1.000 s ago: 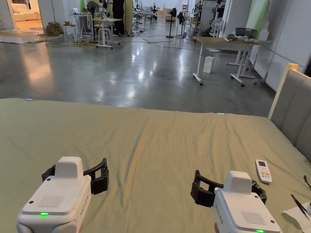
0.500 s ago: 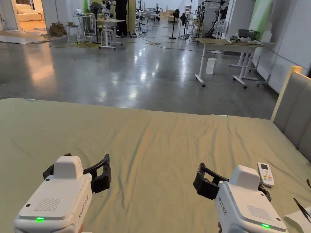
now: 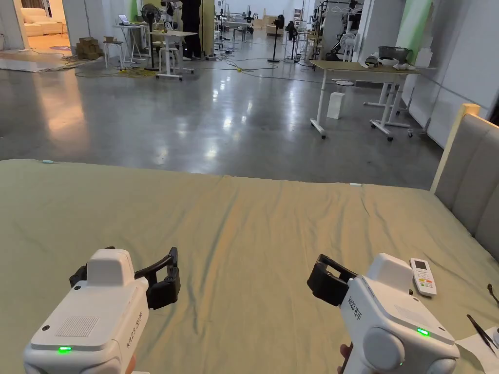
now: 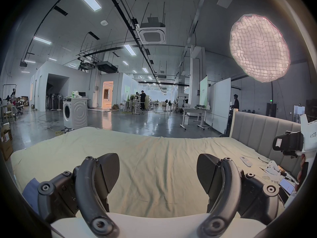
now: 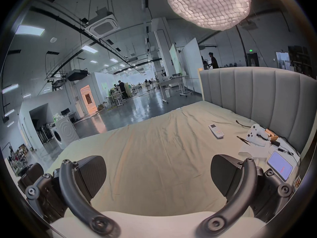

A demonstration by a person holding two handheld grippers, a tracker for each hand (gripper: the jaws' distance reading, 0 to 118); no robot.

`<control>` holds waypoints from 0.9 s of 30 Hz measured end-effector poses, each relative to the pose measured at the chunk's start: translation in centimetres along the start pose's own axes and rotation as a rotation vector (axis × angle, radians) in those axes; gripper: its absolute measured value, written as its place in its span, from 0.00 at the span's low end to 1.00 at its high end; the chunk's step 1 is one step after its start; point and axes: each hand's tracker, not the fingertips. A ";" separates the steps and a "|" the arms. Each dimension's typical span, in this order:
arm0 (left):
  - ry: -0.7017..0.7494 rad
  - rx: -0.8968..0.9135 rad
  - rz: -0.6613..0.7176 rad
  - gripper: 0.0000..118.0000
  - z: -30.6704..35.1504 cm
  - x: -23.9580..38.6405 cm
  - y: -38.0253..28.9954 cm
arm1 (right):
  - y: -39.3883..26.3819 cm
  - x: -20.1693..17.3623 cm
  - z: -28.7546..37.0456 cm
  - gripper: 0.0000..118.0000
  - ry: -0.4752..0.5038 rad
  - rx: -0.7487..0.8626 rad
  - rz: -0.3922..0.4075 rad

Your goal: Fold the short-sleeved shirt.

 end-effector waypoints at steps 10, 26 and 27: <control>0.018 -0.006 -0.037 0.79 -0.3 -0.1 0.0 | -0.3 -0.4 -0.3 1.00 0.001 -0.019 0.055; 0.016 -0.079 -0.018 0.79 -0.9 -1.1 0.2 | -2.4 0.0 -1.6 1.00 -0.011 -0.074 0.138; 0.015 -0.080 -0.020 0.79 -0.8 -1.1 0.2 | -2.6 0.2 -1.8 1.00 -0.010 -0.078 0.140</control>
